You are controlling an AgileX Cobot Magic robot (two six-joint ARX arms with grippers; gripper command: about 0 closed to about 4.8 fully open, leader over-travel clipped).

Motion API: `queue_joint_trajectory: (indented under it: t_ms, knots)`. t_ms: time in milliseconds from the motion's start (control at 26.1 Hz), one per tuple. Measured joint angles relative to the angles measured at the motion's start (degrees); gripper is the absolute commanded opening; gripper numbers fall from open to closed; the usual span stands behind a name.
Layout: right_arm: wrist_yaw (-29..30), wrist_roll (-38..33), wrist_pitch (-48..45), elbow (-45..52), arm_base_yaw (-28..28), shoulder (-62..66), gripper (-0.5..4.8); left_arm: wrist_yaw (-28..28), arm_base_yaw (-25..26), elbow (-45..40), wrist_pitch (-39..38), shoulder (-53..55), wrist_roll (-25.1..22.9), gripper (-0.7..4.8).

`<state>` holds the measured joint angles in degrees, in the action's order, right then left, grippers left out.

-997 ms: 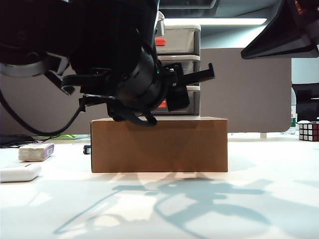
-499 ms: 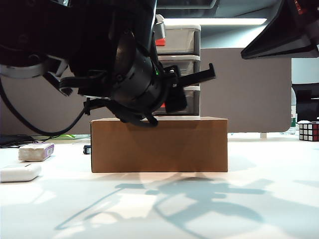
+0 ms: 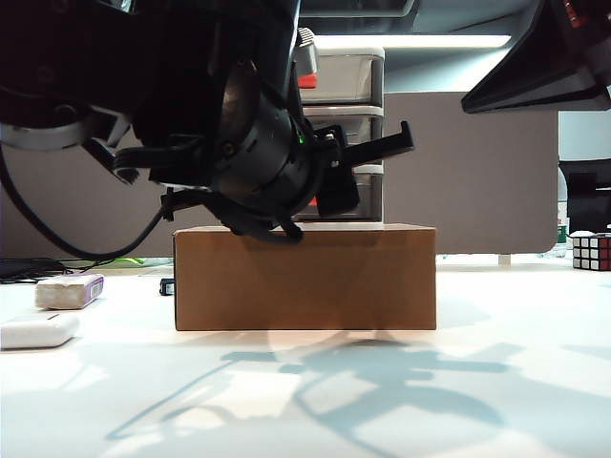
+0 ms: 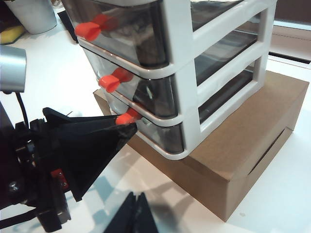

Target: Open the third layer of the drawer on the table, pick up the earphone case on the table and put it in, and finally close the drawer.

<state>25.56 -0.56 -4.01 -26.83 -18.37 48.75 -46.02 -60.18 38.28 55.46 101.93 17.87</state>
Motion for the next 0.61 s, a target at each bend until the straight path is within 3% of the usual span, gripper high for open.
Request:
queue_joint_trajectory:
  t_ms: [77, 115, 153, 268, 614]
  knots:
    - [0.0, 0.0, 0.0, 0.0, 0.0, 0.0, -0.02, 0.0, 0.0, 0.0, 0.0, 0.0, 0.0, 0.88]
    - [0.0, 0.0, 0.0, 0.0, 0.0, 0.0, -0.02, 0.0, 0.0, 0.0, 0.0, 0.0, 0.0, 0.34]
    - [0.0, 0.0, 0.0, 0.0, 0.0, 0.0, -0.02, -0.4, 0.0, 0.0, 0.0, 0.0, 0.0, 0.15]
    - [0.0, 0.0, 0.0, 0.0, 0.0, 0.0, -0.02, -0.6, 0.0, 0.0, 0.0, 0.0, 0.0, -0.08]
    - [0.3, -1.2, -10.7, -1.3, -2.6, 6.4, -0.02, -1.5, 0.0, 0.0, -0.1, 0.0, 0.0, -0.06]
